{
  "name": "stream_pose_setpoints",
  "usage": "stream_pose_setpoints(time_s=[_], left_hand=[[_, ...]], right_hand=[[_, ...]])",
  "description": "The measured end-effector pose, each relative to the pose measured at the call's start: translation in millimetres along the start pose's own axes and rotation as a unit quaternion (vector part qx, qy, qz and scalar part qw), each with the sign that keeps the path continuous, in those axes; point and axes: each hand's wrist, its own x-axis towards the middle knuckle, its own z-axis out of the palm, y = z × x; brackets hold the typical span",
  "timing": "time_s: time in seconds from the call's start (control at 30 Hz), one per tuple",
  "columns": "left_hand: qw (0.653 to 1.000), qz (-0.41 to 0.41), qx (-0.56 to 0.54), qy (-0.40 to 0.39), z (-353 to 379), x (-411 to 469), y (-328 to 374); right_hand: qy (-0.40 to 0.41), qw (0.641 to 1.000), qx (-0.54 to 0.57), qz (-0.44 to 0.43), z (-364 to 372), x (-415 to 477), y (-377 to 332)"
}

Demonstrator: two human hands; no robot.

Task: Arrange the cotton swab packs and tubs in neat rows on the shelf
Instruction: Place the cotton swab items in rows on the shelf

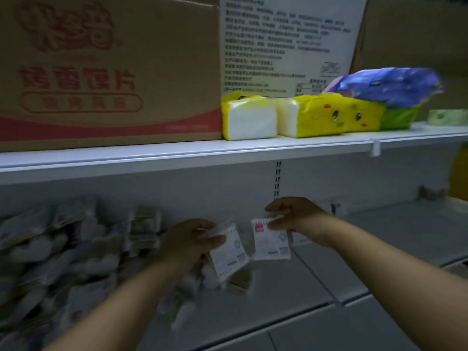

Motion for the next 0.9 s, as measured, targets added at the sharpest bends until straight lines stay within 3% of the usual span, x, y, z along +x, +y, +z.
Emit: stream_pose_setpoints(time_s=[0.17,0.33,0.53,0.7,0.9], left_hand=[[0.998,-0.03,0.023,-0.043,76,31,-1],[0.988,-0.059,0.124,-0.065,165,66,-17],[0.971,-0.002,0.234,0.053,228,100,-39],[0.934,0.047,0.345,0.075,255,117,-47],[0.923,0.078,0.356,0.126,277,126,-63]], right_hand=[[-0.003,0.995,-0.095,0.006,-76,2,66],[-0.006,0.986,-0.167,0.001,-145,6,142],[-0.003,0.964,-0.243,-0.105,-173,38,196],[0.042,0.93,-0.313,-0.189,-166,69,221],[0.066,0.884,-0.38,-0.265,-158,91,242]])
